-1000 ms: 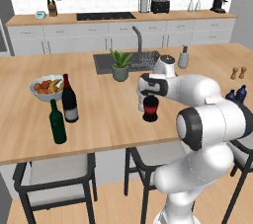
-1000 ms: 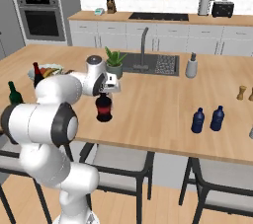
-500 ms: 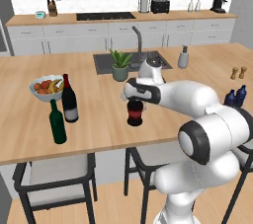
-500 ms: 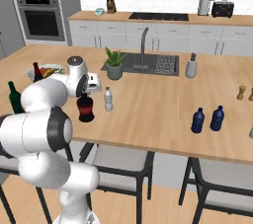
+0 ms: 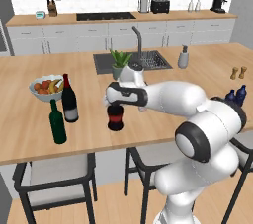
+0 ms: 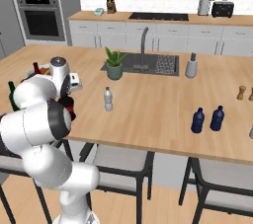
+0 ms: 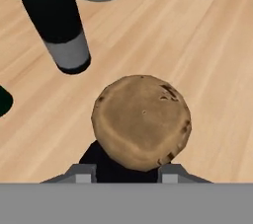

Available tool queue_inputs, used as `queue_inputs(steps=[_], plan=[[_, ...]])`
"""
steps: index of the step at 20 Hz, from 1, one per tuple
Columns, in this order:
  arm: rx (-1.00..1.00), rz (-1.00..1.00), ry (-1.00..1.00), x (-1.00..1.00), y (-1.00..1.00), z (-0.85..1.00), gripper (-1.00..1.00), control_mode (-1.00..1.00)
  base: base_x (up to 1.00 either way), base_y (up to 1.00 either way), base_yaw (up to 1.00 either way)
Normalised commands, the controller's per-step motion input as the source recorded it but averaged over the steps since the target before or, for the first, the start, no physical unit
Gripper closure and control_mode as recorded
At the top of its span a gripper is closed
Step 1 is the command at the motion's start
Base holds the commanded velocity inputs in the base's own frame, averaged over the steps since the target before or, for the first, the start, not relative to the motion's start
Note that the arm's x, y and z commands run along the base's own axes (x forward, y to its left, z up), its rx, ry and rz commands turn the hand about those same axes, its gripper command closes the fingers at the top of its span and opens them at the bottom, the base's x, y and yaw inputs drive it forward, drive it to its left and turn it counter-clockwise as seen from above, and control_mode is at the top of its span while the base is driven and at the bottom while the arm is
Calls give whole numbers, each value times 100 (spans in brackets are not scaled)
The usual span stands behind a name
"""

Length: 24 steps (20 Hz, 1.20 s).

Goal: Move the plastic bottles in the middle to the plastics group, and the glass bottles in the middle to the glass group.

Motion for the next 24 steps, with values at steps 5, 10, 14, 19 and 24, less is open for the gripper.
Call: queue_inputs(steps=[5, 10, 14, 19, 24], plan=[[0, 19, 0, -9, 64, 0, 100, -100, 0, 0, 0], [0, 17, -5, -10, 54, 0, 100, -100, 0, 0, 0], [0, 15, -8, -1, 53, 0, 100, -100, 0, 0, 0], [0, 14, -8, 1, 44, 0, 100, -100, 0, 0, 0], [0, 11, -5, -2, 23, 0, 100, -100, 0, 0, 0]])
